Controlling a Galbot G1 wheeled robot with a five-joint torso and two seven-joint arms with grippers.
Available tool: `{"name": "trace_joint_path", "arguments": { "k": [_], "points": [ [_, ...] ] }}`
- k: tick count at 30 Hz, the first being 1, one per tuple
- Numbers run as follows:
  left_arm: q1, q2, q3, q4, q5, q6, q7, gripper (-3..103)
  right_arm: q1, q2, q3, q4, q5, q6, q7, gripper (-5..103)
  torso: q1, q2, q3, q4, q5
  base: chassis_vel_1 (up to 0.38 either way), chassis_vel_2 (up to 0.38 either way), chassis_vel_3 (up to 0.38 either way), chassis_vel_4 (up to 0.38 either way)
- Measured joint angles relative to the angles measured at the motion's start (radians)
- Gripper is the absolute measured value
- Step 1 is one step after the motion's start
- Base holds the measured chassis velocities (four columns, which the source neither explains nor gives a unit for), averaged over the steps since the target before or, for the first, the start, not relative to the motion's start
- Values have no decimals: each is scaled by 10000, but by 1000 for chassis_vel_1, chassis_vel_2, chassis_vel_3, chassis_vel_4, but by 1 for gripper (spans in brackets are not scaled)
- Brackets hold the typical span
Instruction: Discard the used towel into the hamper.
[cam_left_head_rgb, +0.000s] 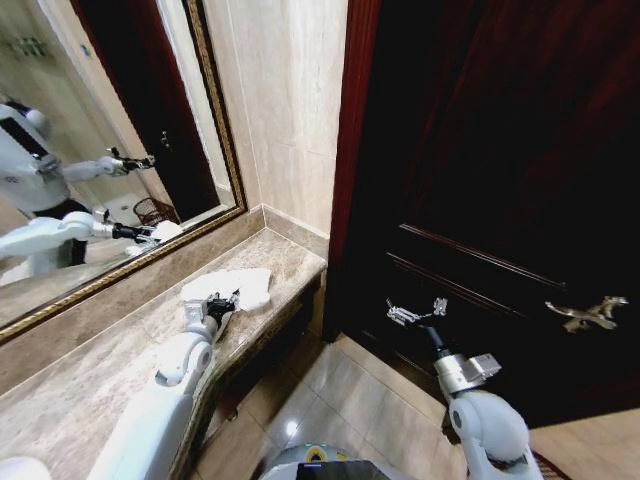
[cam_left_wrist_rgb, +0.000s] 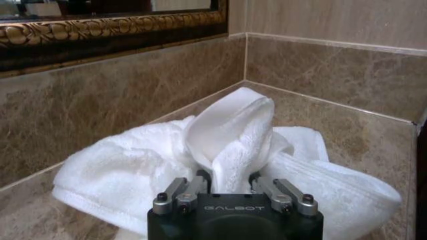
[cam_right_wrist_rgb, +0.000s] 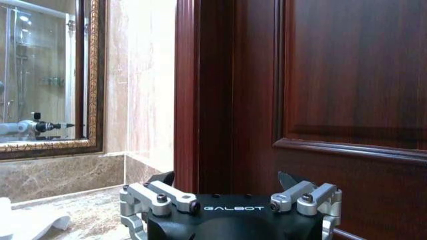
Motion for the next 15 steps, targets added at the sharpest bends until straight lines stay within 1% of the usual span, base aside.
{"name": "trace_joint_path", "arguments": {
  "k": [1,2,5,7,9,15],
  "points": [
    [18,0,-19,-4,-2,-14,17,28,0,0,0,0,0,5,-2,100,0,0,0,0,0,0,0,0,0],
    [18,0,-19,-4,-2,-14,17,28,0,0,0,0,0,5,-2,100,0,0,0,0,0,0,0,0,0],
    [30,16,-80,-5,-15,-41,61,17,-7,12,-1,3,4,14,-4,100,0,0,0,1,-1,0,0,0,0],
    [30,23,-92,-6,-20,-44,68,17,-13,13,-2,6,5,18,-4,100,0,0,0,1,-1,0,0,0,0],
    [29,29,-110,-7,-25,-50,71,11,-22,16,-3,11,8,28,-5,100,0,0,0,1,-1,0,0,0,0],
    [48,-3,-117,-8,-28,-117,71,11,-33,33,-3,29,15,45,-5,100,0,0,0,2,-1,0,0,0,0]
  ]
}}
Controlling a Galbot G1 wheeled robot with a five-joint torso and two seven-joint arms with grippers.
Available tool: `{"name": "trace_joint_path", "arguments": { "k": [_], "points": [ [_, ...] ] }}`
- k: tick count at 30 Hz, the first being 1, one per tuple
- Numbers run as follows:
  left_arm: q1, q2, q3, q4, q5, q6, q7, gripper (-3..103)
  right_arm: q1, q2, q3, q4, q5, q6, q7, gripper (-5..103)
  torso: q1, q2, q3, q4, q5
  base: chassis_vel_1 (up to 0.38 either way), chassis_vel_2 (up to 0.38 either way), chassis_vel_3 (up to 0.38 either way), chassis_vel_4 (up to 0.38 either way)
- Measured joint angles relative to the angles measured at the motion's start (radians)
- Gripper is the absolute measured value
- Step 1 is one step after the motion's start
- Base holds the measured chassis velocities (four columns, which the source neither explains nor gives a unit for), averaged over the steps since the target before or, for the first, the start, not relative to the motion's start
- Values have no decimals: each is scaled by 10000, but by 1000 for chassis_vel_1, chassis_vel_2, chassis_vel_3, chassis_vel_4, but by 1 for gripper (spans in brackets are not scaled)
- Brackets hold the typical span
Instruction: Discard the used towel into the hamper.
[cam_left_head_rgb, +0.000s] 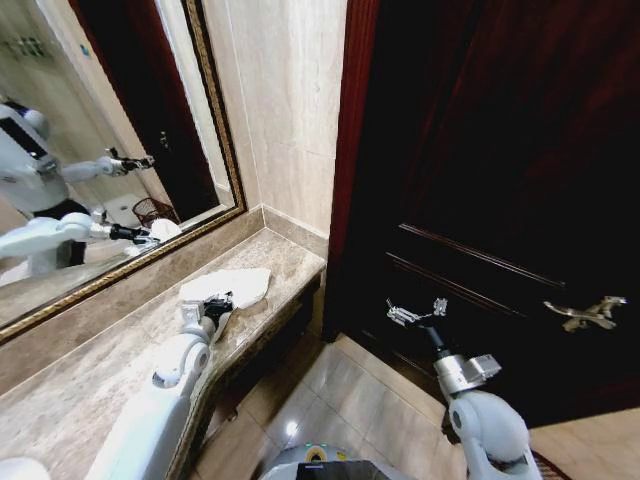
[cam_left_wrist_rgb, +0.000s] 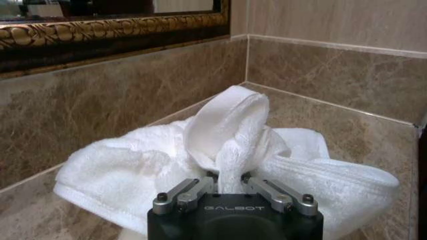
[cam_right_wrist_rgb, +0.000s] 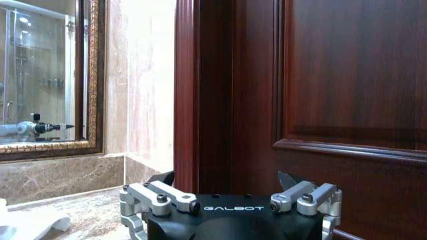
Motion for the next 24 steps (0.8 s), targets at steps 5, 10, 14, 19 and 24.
{"name": "trace_joint_path", "arguments": {
  "k": [5,10,14,19,24],
  "points": [
    [13,-38,-4,0,0,-15,-1,11,-17,0,18,4,13,35,0,100,0,0,0,1,0,0,0,0,0],
    [28,-54,-23,-26,-2,-112,-8,11,-65,6,50,22,52,93,4,100,0,0,0,0,0,0,0,0,0],
    [48,-41,-72,-80,-5,-257,-22,11,-65,18,54,29,62,102,4,100,0,-1,0,0,-1,0,0,0,0],
    [71,-18,-140,-167,-13,-457,-24,11,-64,27,55,52,66,109,4,100,0,-1,1,0,-1,0,0,0,0],
    [77,8,-145,-284,-13,-530,-24,11,-72,19,100,81,107,113,6,100,0,-1,1,0,-1,0,0,0,0]
  ]
}}
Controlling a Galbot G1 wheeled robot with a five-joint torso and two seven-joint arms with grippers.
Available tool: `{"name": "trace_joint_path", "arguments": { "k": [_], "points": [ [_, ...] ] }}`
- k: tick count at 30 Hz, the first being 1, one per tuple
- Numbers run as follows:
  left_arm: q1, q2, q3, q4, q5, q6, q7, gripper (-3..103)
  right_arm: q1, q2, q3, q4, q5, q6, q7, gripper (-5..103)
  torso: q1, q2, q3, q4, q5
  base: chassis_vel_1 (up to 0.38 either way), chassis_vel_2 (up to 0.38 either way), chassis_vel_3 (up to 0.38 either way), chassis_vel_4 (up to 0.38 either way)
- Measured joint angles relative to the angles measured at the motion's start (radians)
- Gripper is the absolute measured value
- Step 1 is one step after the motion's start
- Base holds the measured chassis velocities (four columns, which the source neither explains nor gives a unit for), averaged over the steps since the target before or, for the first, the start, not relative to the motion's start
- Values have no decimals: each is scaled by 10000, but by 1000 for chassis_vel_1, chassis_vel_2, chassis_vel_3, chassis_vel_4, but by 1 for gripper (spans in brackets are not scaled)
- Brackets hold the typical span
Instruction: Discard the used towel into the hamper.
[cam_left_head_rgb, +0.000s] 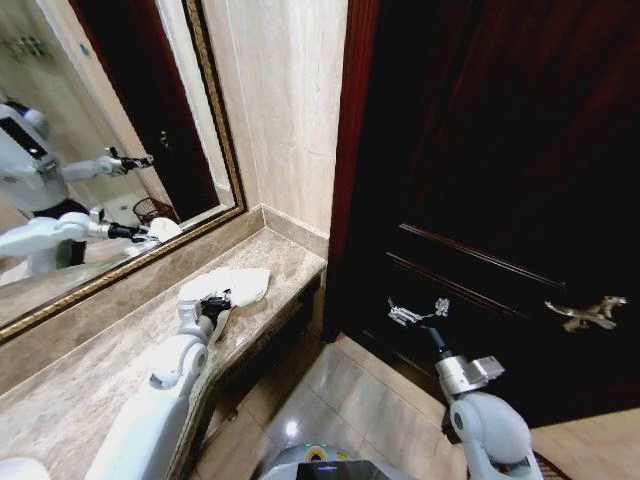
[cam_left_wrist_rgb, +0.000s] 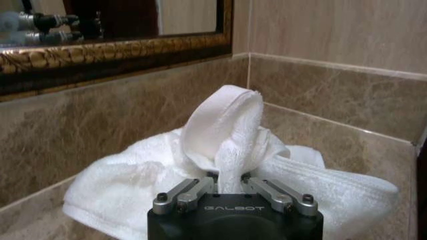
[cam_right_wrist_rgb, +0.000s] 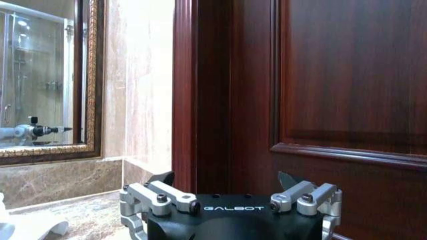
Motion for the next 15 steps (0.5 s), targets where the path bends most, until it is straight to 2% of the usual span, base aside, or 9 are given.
{"name": "trace_joint_path", "arguments": {
  "k": [8,12,13,15],
  "points": [
    [119,164,-185,-276,-52,-485,186,11,-66,6,38,90,46,7,36,100,0,0,0,0,0,0,0,0,0],
    [320,264,-547,-458,-82,-1713,622,11,-55,23,-1,101,47,-22,91,100,0,0,0,-1,1,0,0,0,0],
    [320,264,-547,-458,-82,-1713,622,11,-55,23,-1,101,47,-22,91,100,0,0,0,-1,1,0,0,0,0],
    [497,273,-762,-663,-81,-2214,786,11,-17,23,-18,120,46,-48,100,100,0,0,0,0,2,0,0,0,0]
  ]
}}
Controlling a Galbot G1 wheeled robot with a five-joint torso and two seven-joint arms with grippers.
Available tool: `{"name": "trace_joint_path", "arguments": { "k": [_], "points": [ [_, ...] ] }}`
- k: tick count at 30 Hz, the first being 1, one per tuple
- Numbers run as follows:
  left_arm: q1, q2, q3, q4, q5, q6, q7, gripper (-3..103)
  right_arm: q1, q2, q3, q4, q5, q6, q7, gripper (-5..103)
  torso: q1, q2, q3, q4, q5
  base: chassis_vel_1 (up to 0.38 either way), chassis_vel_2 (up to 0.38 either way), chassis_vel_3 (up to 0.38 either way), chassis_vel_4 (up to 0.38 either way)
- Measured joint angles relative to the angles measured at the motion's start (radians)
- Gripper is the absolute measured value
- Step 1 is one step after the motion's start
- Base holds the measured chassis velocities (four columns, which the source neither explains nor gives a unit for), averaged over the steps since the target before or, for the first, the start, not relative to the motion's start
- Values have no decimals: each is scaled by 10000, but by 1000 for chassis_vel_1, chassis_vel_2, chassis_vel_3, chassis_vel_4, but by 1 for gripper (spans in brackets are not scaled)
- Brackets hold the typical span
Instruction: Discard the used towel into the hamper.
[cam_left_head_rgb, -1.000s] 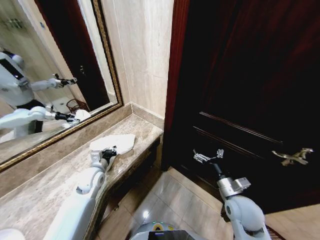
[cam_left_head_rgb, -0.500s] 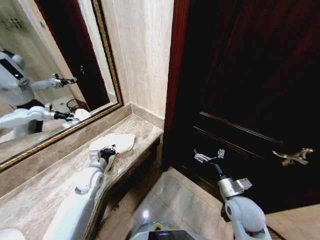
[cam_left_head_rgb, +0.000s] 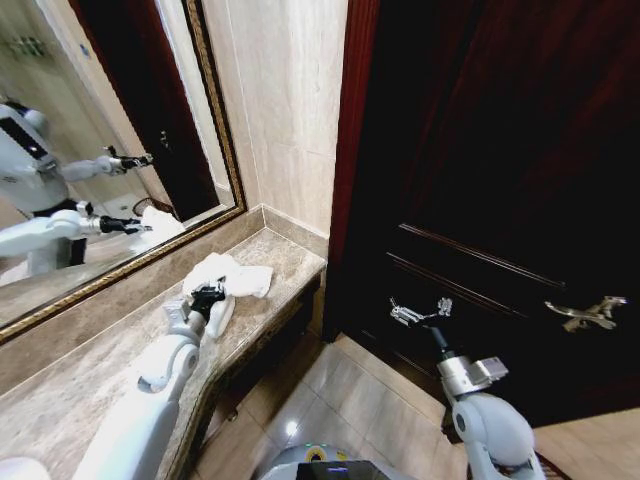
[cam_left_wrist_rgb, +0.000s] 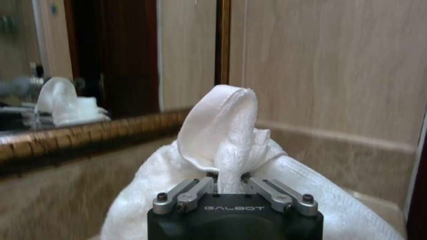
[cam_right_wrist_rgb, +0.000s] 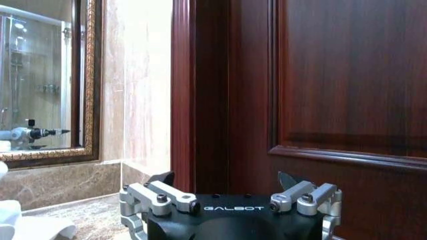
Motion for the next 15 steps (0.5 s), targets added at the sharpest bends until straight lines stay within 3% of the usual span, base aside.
{"name": "trace_joint_path", "arguments": {
  "k": [5,15],
  "points": [
    [300,-7,-255,-372,163,-493,74,11,18,0,-3,25,0,-24,18,100,0,0,0,0,1,0,0,0,0],
    [1156,-618,-755,-1358,840,-2331,-139,11,-147,-27,40,218,546,-199,24,100,0,0,-1,0,0,0,0,0,0]
  ]
}}
